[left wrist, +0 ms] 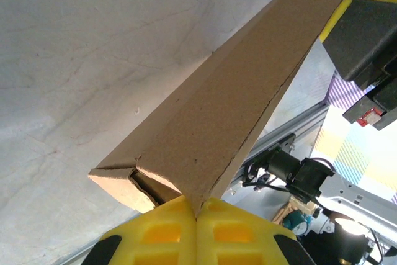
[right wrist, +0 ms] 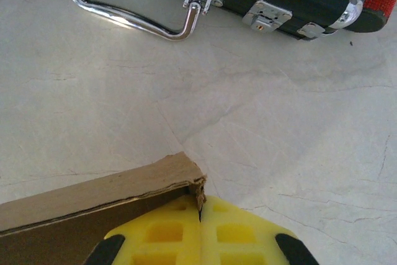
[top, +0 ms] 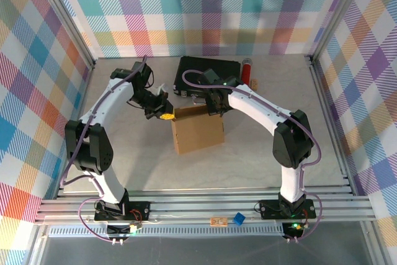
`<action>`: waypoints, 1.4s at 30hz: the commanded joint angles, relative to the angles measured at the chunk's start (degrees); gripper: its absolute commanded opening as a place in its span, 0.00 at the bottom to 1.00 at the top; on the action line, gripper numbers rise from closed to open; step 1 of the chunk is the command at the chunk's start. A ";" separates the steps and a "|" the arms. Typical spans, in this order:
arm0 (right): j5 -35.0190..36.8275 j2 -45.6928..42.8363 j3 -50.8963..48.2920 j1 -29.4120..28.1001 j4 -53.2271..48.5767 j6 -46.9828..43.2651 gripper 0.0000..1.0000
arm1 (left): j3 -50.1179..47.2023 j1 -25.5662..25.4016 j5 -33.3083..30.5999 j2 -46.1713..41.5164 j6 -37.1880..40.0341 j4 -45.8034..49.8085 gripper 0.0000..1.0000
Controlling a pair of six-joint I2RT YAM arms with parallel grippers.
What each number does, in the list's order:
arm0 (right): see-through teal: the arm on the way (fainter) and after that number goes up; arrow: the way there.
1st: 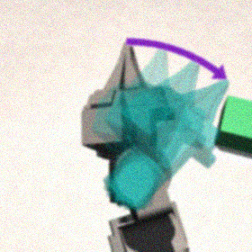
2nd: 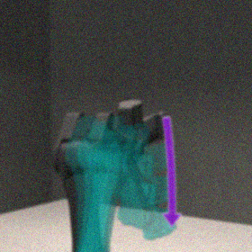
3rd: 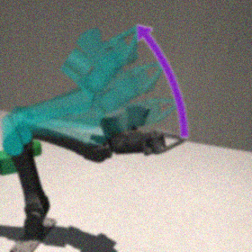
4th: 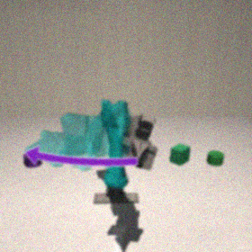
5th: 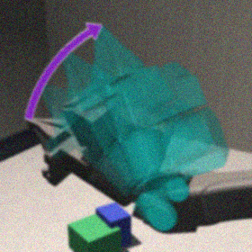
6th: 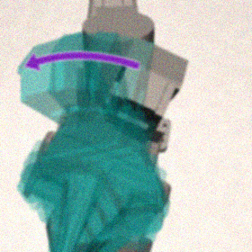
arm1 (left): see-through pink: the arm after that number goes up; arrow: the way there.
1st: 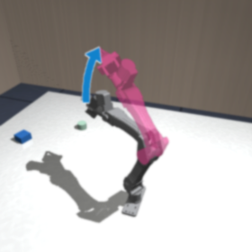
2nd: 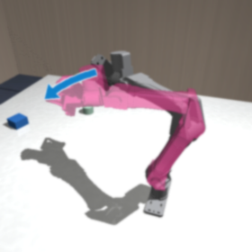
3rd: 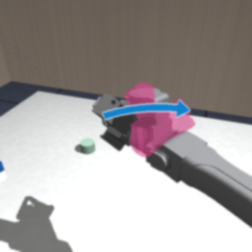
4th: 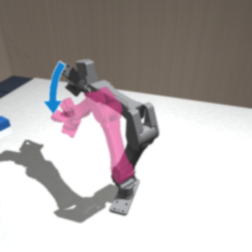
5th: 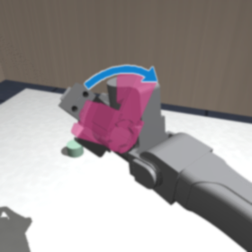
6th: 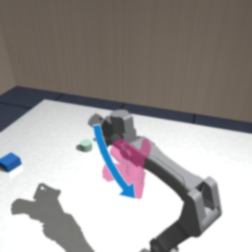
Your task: Fold the paper box
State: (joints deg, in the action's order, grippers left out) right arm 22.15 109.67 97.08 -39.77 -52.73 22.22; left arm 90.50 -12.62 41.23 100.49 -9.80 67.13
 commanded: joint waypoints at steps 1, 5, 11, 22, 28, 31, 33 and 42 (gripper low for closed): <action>2.83 -2.72 -0.70 0.29 -0.04 0.59 0.00 | 3.86 -0.59 -1.15 1.43 -1.00 -1.46 0.00; 3.32 -3.94 -0.57 0.87 1.74 1.66 0.00 | 8.11 -1.24 -0.81 5.29 -0.58 -2.68 0.00; 4.49 -3.84 -0.98 2.36 4.31 1.25 0.00 | 15.84 -1.97 -5.42 9.99 3.87 -0.01 0.00; 3.09 -1.05 -0.75 2.85 5.02 2.19 0.00 | 18.12 -2.61 -9.68 11.83 10.28 3.21 0.00; 3.95 -0.96 -1.11 2.85 5.01 2.74 0.00 | 20.39 -2.58 -12.33 12.22 10.29 7.68 0.00; 3.87 -0.64 -0.76 2.85 4.67 2.78 0.00 | 20.54 -2.58 -14.68 12.27 10.32 8.83 0.00; 4.00 -0.59 -0.74 2.85 4.49 2.94 0.00 | 20.74 -2.59 -15.85 12.25 10.32 9.22 0.00; 4.04 -0.68 -0.69 2.89 4.22 3.52 0.00 | 20.97 -3.10 -15.92 12.46 9.80 9.61 0.00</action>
State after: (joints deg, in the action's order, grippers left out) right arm 25.52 107.85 96.20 -37.12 -46.09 24.67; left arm 111.07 -15.33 26.02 112.88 -0.36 74.04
